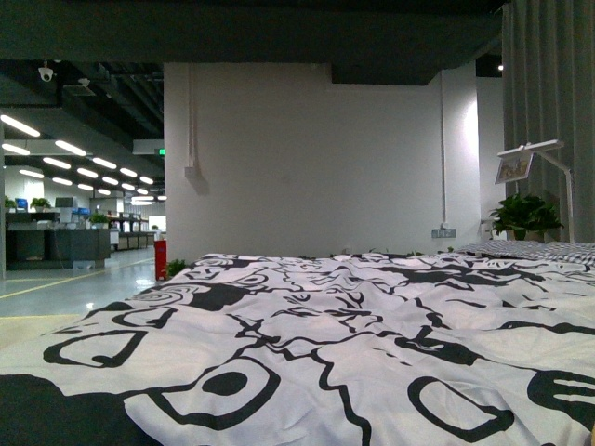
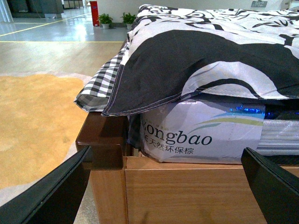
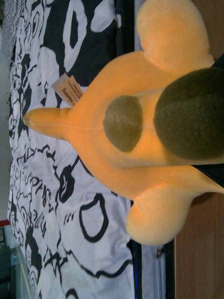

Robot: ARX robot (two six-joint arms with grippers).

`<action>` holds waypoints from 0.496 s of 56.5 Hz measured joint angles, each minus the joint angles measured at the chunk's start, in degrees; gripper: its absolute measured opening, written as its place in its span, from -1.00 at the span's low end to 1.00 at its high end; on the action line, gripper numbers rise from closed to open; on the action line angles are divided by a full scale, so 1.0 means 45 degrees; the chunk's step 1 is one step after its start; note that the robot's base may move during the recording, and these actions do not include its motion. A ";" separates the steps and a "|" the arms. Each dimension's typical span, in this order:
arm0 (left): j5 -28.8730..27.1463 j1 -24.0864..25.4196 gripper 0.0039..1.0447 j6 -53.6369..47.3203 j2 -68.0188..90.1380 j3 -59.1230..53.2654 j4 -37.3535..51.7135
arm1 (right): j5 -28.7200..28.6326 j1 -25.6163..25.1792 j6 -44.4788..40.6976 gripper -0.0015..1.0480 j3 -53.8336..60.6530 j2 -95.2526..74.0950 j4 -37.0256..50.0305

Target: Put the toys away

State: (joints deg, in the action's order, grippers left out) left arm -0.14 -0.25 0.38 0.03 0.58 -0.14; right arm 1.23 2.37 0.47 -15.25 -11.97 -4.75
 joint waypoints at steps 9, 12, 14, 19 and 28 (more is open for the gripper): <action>0.0005 0.0000 0.88 0.0000 0.0000 0.0000 0.0000 | -0.0194 -0.0452 -0.0029 -0.86 0.0806 0.0544 0.0350; 0.0000 0.0000 0.88 0.0000 0.0005 0.0000 0.0000 | -0.0199 -0.0466 -0.0029 -0.86 0.1025 0.0704 0.0432; 0.0000 0.0000 0.88 0.0000 0.0000 0.0000 0.0000 | -0.0233 -0.0476 -0.0029 -0.86 0.1185 0.0811 0.0500; 0.0000 0.0000 0.88 0.0000 0.0000 0.0000 0.0000 | -0.0233 -0.0476 -0.0024 -0.86 0.1467 0.1020 0.0617; 0.0000 0.0000 0.88 0.0005 0.0005 0.0000 0.0000 | -0.0233 -0.0481 -0.0029 -0.86 0.1889 0.1350 0.0748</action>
State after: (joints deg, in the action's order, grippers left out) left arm -0.14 -0.25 0.40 0.05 0.58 -0.14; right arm 0.19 0.21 0.34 -6.74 -5.89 -1.39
